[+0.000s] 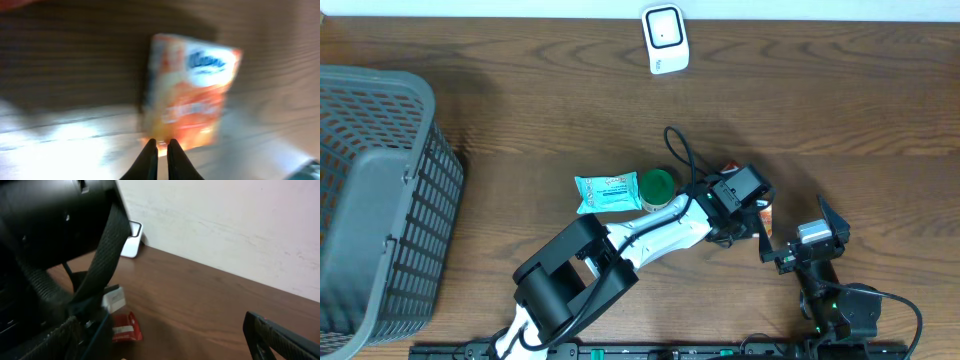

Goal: Scan the item barcode
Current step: 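Release the Kleenex pack on the table and withdraw the left arm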

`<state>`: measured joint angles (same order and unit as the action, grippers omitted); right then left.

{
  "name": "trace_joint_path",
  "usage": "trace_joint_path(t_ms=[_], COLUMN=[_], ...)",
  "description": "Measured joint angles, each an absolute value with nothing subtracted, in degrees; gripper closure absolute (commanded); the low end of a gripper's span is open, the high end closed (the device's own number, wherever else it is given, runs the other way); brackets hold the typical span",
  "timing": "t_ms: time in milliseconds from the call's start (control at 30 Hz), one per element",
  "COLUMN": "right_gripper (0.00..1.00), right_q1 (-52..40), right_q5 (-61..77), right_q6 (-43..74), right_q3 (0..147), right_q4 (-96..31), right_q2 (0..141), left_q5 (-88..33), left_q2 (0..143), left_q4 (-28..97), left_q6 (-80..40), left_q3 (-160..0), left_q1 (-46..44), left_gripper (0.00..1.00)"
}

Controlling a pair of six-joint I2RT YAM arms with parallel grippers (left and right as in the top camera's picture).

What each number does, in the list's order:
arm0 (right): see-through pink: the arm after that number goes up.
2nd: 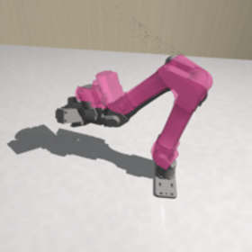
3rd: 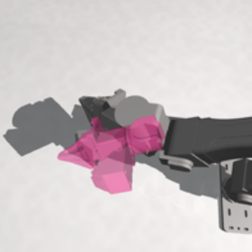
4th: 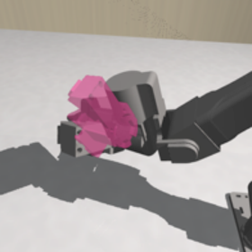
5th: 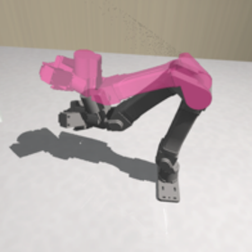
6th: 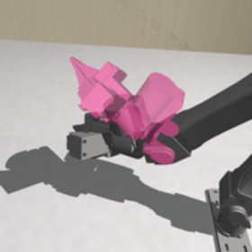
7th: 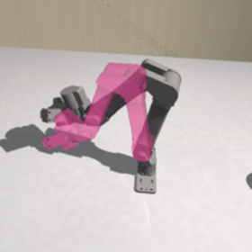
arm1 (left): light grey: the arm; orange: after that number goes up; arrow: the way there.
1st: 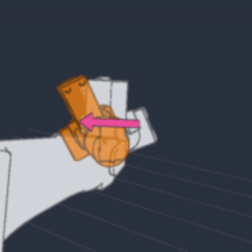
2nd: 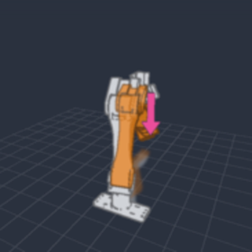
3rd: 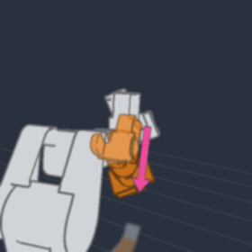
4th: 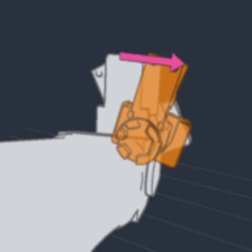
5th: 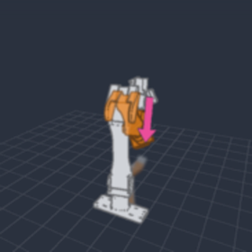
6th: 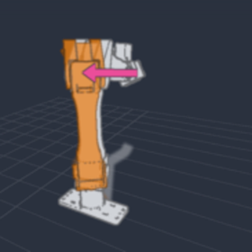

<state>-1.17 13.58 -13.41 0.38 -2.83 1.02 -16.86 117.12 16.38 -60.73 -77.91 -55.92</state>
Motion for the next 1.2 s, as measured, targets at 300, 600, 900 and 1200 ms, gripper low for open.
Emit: trace_joint_path(t_ms=[300, 600, 900, 1200], right_gripper=[0.01, 0.01, 0.01, 0.01], right_q1=[-1.17, -1.17, -1.17, -1.17], right_q5=[13.58, 13.61, 13.65, 15.66], right_q6=[-13.41, -13.41, -13.39, -2.55], right_q3=[0.38, 0.38, 0.38, 0.40], right_q4=[-2.83, -2.83, -2.46, 3.33], right_q2=[1.02, 1.02, 1.02, 1.37], left_q5=[-18.70, -13.45, 3.38, 21.82], left_q2=[117.01, 116.01, 95.85, 69.56], left_q4=[12.14, 19.03, 27.14, 24.99], left_q6=[-65.91, -51.03, -31.77, -17.58], left_q3=[-77.91, -77.93, -85.84, -96.84], left_q1=[-55.27, -46.89, -41.60, -38.89], left_gripper=[0.92, 0.92, 0.83, 0.78])
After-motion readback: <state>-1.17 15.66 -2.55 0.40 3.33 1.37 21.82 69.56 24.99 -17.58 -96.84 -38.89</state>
